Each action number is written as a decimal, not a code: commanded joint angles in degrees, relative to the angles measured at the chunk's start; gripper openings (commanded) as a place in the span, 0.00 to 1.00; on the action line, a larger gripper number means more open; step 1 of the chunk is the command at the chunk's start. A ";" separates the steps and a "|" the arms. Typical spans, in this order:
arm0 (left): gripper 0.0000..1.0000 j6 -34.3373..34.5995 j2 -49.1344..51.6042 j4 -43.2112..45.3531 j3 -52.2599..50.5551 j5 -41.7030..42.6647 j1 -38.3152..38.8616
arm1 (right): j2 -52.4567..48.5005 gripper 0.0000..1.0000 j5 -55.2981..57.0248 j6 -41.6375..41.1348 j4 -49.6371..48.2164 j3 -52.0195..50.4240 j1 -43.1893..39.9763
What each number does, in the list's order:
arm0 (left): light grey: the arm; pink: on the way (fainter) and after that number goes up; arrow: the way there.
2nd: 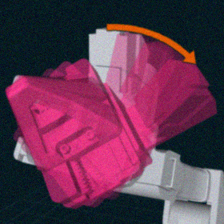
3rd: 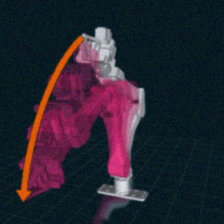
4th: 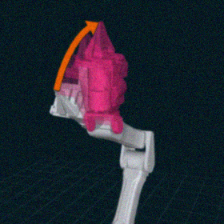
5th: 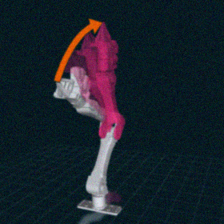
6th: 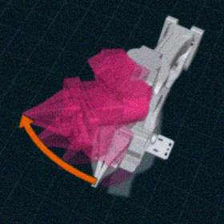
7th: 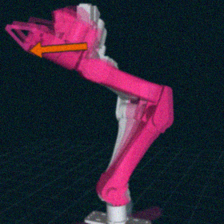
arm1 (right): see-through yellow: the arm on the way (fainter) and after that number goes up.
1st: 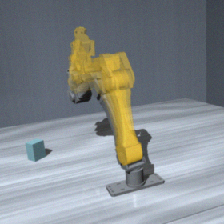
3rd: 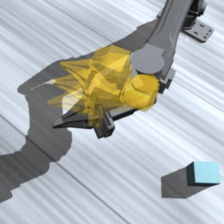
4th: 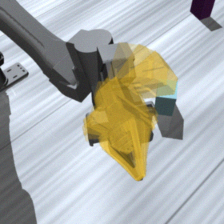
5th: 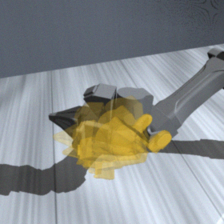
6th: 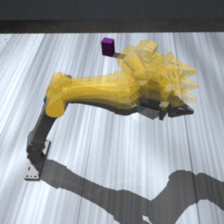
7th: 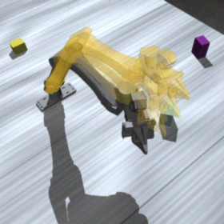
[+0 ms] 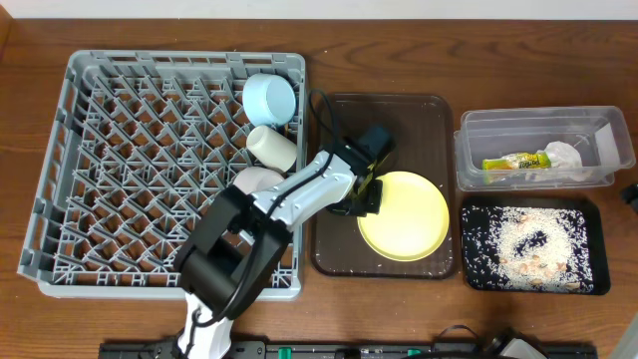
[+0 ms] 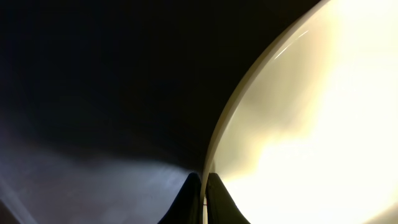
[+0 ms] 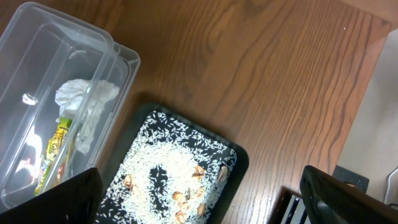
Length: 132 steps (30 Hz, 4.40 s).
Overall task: Sort waste into correct bins and load items into the dishwasher rack
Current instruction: 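Reach the left gripper right and grip the yellow plate edge, then lift the yellow plate and carry it left over the rack, then lower the yellow plate upright into a rack slot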
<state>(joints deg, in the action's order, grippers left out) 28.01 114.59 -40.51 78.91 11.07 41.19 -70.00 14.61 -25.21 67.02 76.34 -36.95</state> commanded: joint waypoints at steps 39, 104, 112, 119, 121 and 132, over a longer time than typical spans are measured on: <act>0.06 -23.08 -20.00 -3.67 1.92 -81.66 -18.21 | 0.24 0.99 0.33 0.00 0.07 0.22 -0.63; 0.50 -20.90 -20.79 -3.98 -1.25 -29.73 -18.99 | 0.24 0.99 0.33 0.00 0.07 0.22 -0.63; 0.74 -18.67 -29.97 -2.12 1.18 -29.75 -18.99 | 0.24 0.99 0.31 0.02 0.07 0.22 -0.63; 0.76 -12.81 -39.63 -2.58 1.18 -29.68 -20.46 | 0.24 0.98 0.33 0.00 0.07 0.22 -0.63; 0.79 -7.87 -42.66 -3.85 1.18 -28.74 -20.50 | 0.24 0.99 0.33 0.00 0.07 0.22 -0.63; 0.87 0.81 -47.60 -9.94 1.16 -21.05 -24.70 | 0.24 0.99 0.15 0.00 0.07 0.22 -0.59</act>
<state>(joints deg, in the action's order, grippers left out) 24.86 67.16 -49.58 79.22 -11.00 18.76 -70.00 14.61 -25.21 67.05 76.34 -36.95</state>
